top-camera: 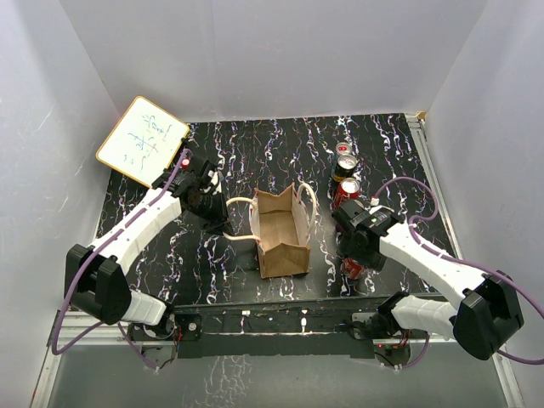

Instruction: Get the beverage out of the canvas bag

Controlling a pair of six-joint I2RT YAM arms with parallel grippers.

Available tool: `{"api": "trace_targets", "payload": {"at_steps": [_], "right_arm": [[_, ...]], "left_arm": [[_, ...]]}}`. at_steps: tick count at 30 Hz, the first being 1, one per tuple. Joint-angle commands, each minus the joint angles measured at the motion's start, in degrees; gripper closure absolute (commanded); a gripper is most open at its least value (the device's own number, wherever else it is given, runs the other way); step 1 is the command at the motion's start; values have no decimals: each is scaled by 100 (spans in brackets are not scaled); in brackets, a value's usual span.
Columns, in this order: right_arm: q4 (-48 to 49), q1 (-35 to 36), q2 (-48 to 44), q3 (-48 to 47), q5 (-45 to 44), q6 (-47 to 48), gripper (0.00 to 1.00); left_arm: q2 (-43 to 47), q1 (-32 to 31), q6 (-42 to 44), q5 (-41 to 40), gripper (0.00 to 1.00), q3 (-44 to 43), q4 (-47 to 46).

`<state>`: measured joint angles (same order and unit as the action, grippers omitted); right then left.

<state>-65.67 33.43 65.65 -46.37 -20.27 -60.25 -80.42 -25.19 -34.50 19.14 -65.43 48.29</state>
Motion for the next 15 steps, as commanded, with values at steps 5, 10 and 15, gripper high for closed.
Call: {"api": "trace_targets", "payload": {"at_steps": [5, 10, 15], "right_arm": [[335, -55, -181, -37, -161, 276, 17], [228, -52, -486, -228, -78, 439, 1], [-110, -53, -806, -583, -51, 568, 1]], "left_arm": [[-22, 23, 173, 95, 61, -312, 155], [21, 22, 278, 42, 42, -335, 192], [177, 22, 134, -57, 8, -404, 221]]}}
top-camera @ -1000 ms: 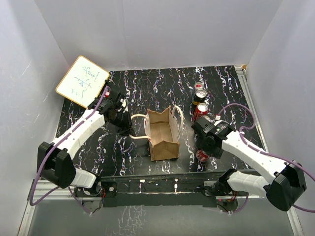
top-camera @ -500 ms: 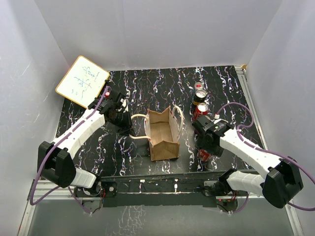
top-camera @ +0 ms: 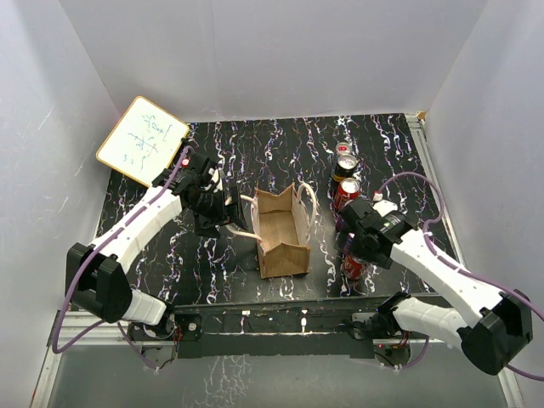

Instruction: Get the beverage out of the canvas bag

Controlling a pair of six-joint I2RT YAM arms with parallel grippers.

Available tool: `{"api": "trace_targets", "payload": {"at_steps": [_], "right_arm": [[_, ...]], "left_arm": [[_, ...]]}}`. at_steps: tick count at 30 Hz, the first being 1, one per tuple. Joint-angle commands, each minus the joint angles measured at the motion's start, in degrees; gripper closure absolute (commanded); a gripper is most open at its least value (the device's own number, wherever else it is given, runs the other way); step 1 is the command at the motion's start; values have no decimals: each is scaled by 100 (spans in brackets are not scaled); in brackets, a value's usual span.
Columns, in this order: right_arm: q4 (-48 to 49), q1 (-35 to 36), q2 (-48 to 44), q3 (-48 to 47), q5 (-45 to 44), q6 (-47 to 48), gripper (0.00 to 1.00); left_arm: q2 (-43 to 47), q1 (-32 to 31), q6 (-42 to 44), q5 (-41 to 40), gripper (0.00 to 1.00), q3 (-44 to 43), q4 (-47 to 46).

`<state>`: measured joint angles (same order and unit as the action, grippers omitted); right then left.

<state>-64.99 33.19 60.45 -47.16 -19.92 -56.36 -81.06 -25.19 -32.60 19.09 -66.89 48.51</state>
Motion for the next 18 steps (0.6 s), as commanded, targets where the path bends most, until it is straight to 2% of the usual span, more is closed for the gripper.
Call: {"api": "trace_targets", "payload": {"at_steps": [1, 5, 12, 18], "right_arm": [[-214, -25, -338, -619, -34, 332, 1], [-305, -37, -600, -1326, 61, 925, 1], [52, -31, -917, -3487, 187, 2191, 1], [467, -27, -869, -5121, 339, 2342, 1]], "left_arm": [[315, 23, -80, -145, 4, -307, 229], [692, 23, -50, -599, 3, -685, 431], [1184, 23, 193, -1914, 3, -1982, 841], [1804, 23, 466, -2219, 3, -2839, 294]]}}
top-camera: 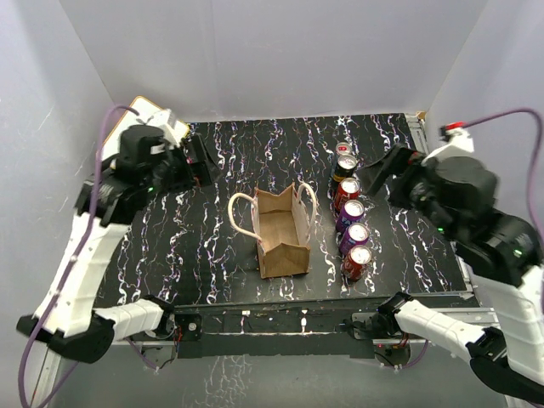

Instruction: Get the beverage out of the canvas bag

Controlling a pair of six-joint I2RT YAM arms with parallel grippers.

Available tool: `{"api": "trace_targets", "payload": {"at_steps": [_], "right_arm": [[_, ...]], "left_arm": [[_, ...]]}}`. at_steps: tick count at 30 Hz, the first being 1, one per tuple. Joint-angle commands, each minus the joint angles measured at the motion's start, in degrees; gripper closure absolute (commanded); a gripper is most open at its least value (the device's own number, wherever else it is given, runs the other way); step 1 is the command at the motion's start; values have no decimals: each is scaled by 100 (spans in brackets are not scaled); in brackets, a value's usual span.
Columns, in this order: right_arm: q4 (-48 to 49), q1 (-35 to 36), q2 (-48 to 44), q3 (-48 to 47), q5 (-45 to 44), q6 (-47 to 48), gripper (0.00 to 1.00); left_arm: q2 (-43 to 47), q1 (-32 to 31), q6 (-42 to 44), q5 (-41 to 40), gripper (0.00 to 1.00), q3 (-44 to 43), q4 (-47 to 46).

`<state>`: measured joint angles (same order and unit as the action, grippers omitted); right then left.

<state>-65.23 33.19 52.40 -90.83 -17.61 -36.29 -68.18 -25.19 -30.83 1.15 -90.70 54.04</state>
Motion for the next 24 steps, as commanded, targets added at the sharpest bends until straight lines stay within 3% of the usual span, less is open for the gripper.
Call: {"api": "trace_targets", "payload": {"at_steps": [1, 9, 17, 24], "right_arm": [[534, -26, -44, -963, 172, 296, 1], [913, -28, -89, -1794, 402, -52, 1], [771, -24, -190, -1639, -257, -328, 1], [-53, -46, 137, -1920, -801, -401, 1]], "left_arm": [[626, 22, 306, -436, 3, -533, -407], [1361, 22, 227, -588, 3, -812, -1206], [1545, 23, 327, -1194, 3, -925, -1135], [1555, 22, 369, -1328, 3, -789, -1212]]}}
